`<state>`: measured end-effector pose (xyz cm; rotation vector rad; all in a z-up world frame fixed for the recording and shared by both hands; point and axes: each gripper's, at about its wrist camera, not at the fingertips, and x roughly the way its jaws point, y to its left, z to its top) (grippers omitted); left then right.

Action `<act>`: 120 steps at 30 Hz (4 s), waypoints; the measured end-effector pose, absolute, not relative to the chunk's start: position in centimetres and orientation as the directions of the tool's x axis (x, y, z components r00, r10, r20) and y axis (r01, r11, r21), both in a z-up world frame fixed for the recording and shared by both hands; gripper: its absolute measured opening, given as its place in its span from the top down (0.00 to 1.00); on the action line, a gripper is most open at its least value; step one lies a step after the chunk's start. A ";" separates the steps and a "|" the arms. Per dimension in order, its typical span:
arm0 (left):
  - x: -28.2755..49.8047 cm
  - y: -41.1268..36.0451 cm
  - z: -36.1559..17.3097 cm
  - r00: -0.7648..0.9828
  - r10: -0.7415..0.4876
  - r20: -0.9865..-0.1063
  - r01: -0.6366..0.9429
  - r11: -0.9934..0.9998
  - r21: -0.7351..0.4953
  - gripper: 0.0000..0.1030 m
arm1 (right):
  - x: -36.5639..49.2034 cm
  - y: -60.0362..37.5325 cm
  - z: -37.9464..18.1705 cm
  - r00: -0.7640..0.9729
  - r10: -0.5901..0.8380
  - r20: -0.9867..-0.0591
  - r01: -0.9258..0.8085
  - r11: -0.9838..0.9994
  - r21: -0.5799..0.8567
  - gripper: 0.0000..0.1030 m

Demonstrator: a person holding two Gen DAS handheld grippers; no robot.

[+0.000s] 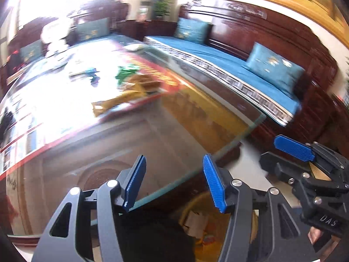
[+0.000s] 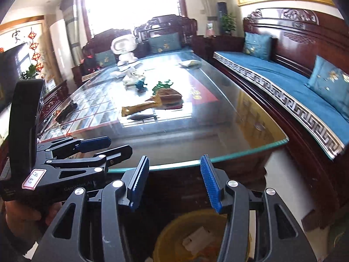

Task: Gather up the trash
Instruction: 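Move both tools back to the table and grasp the yellow snack wrapper with the left tool, then grasp the brown paper bag with the right tool while the left tool holds the wrapper, then carry the yellow wrapper and brown bag over the yellow bucket with both tools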

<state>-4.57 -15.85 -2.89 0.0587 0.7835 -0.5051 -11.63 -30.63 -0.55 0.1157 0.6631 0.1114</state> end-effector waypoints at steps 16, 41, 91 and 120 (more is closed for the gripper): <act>9.9 -13.6 -3.5 0.674 -0.272 -0.686 0.356 0.934 -0.021 0.47 | 0.9 -29.6 -1.6 0.739 0.258 -0.623 -0.169 0.965 0.198 0.53; 16.1 -16.5 -7.4 0.511 -0.340 -0.790 0.524 0.851 -0.027 0.53 | 7.5 -29.8 -3.2 0.681 0.277 -0.678 -0.206 0.961 0.185 0.50; 17.4 -13.6 -6.3 0.519 -0.388 -0.762 0.389 0.901 -0.194 0.76 | 17.2 -27.1 -5.7 0.605 0.163 -0.779 -0.284 0.959 -0.020 0.77; 2.9 -14.2 -2.3 0.506 -0.484 -0.714 0.554 0.817 -0.162 0.76 | -4.1 -30.3 -0.4 0.730 0.216 -0.649 -0.189 0.975 0.112 0.83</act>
